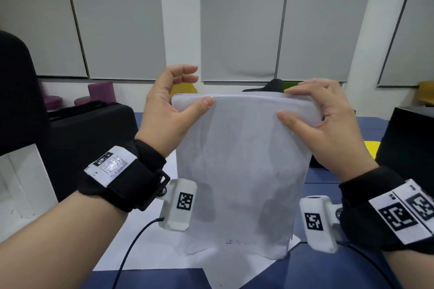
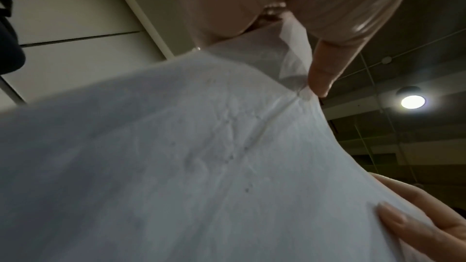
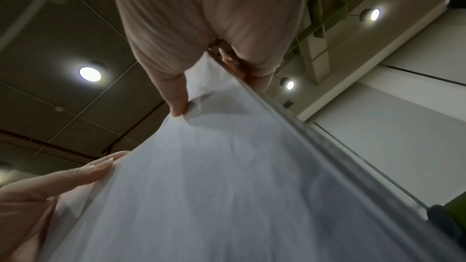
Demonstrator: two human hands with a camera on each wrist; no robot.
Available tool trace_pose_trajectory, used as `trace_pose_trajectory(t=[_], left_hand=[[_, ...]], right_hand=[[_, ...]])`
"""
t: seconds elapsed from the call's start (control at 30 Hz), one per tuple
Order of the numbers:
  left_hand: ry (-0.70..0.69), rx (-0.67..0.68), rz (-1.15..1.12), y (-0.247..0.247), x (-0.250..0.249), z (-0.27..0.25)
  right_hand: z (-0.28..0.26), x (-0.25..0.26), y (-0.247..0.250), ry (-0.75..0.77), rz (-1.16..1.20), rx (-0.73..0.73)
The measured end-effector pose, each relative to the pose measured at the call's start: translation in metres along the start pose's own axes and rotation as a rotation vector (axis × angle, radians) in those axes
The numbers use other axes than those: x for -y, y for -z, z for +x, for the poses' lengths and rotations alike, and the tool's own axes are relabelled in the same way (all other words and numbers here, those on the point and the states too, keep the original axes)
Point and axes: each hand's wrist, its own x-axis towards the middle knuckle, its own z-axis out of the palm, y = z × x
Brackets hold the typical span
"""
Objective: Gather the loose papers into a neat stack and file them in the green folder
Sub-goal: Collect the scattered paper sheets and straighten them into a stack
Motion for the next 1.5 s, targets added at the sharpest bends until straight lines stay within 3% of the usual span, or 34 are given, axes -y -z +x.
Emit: trace_pose_trajectory(t=[0.17,0.3,0.4,0.47,0.53,0.6,0.7,0.83,0.9,1.0,1.1,1.2,1.27,1.37,1.5], left_hand=[[0.208,0.045,-0.141,-0.001,0.005,-0.002],[0.43,0.182,-0.336,0.001,0.011,-0.016],[0.54,0.241,-0.369,-0.002,0.01,-0.027],[0.581,0.194,-0.391,-0.005,0.009,-0.033],[0.6,0.133,-0.405,-0.009,0.005,-0.034],[0.616,0.072,-0.414,-0.014,0.0,-0.034],[0.626,-0.03,-0.438,-0.017,-0.008,-0.028],[0.646,-0.013,-0.46,-0.014,-0.019,-0.02],[0.577,0.002,-0.394,-0.01,-0.025,-0.019],[0.298,-0.082,-0.205,-0.001,-0.041,-0.019],[0.051,-0.254,-0.242,0.018,-0.065,-0.013],[0.002,-0.372,-0.402,0.035,-0.073,-0.011],[0.09,-0.36,-0.464,0.031,-0.062,-0.015],[0.306,-0.259,-0.339,0.012,-0.024,-0.025],[0.579,0.032,-0.295,0.004,0.015,-0.041]], right_hand=[[0.004,-0.004,0.004,0.004,-0.158,0.034],[-0.001,-0.005,0.009,-0.07,-0.183,0.083],[-0.007,-0.007,0.011,-0.252,0.101,0.044],[-0.015,-0.01,0.007,-0.432,0.495,0.068],[-0.024,-0.018,0.001,-0.554,0.665,0.127],[-0.035,-0.017,-0.005,-0.592,0.654,0.179],[-0.04,-0.009,-0.013,-0.513,0.545,0.194],[-0.036,-0.004,-0.016,-0.482,0.583,0.114],[-0.042,-0.006,-0.018,-0.503,0.585,0.098],[-0.058,-0.014,-0.021,-0.562,0.567,0.093],[-0.07,-0.023,-0.02,-0.605,0.587,0.118],[-0.076,-0.027,-0.019,-0.627,0.624,0.141],[-0.078,-0.029,-0.02,-0.623,0.641,0.156],[-0.08,-0.032,-0.02,-0.627,0.67,0.156],[-0.08,-0.033,-0.02,-0.607,0.707,0.116]])
